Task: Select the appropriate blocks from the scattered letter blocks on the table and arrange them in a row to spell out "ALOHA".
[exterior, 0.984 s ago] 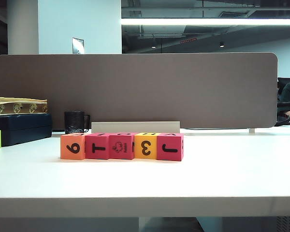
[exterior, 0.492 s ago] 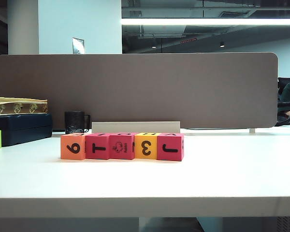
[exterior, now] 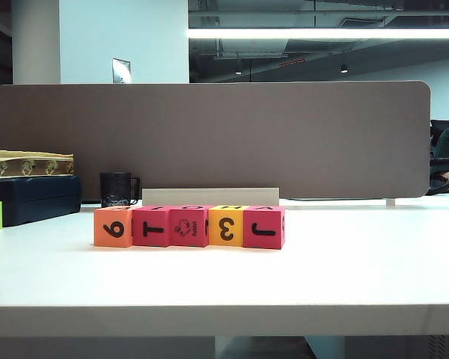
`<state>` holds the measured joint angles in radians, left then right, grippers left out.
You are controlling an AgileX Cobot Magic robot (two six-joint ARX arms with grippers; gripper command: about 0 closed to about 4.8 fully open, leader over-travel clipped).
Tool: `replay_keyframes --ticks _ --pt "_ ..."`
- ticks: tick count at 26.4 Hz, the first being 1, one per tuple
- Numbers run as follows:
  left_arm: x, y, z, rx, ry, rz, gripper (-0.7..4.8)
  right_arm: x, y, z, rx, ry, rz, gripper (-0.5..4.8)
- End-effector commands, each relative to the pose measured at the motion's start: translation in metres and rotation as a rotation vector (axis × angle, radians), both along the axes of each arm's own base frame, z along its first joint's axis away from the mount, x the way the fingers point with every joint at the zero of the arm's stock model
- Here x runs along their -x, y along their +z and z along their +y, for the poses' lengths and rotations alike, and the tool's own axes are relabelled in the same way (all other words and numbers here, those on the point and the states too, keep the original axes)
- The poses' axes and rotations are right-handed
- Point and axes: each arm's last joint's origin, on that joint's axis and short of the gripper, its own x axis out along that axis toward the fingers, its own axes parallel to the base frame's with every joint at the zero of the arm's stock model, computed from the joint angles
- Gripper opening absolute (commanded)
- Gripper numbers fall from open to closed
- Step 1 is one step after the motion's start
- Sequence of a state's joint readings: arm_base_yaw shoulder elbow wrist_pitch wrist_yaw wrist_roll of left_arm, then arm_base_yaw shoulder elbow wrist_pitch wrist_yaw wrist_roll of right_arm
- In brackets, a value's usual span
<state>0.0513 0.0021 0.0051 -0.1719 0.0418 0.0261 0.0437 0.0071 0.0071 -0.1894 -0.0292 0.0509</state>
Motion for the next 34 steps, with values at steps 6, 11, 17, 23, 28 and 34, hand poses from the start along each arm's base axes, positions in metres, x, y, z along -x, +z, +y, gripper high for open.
replay_keyframes --ticks 6,11,17,23,28,34 --pt "0.0002 -0.0008 0.0000 0.001 -0.003 0.010 -0.06 -0.0001 -0.0004 -0.0002 -0.024 -0.009 -0.010 -0.05" --pt "0.0002 -0.0008 0.0000 0.001 -0.003 0.010 -0.06 -0.0001 -0.0004 -0.0002 -0.024 -0.009 -0.010 -0.05" --pt "0.0002 -0.0008 0.0000 0.001 -0.003 0.010 -0.06 -0.0001 -0.0004 -0.0001 -0.024 -0.009 -0.011 -0.05" --pt "0.0002 -0.0008 0.0000 0.001 -0.003 0.010 -0.06 -0.0001 -0.0004 -0.0002 -0.024 -0.009 -0.010 -0.05" --pt "0.0002 -0.0008 0.0000 0.001 -0.003 0.010 -0.06 -0.0001 -0.0004 -0.0002 -0.024 -0.009 -0.010 -0.05" --pt "0.0002 -0.0008 0.0000 0.001 -0.003 0.010 -0.06 -0.0001 -0.0004 -0.0002 -0.024 -0.009 -0.010 -0.05"
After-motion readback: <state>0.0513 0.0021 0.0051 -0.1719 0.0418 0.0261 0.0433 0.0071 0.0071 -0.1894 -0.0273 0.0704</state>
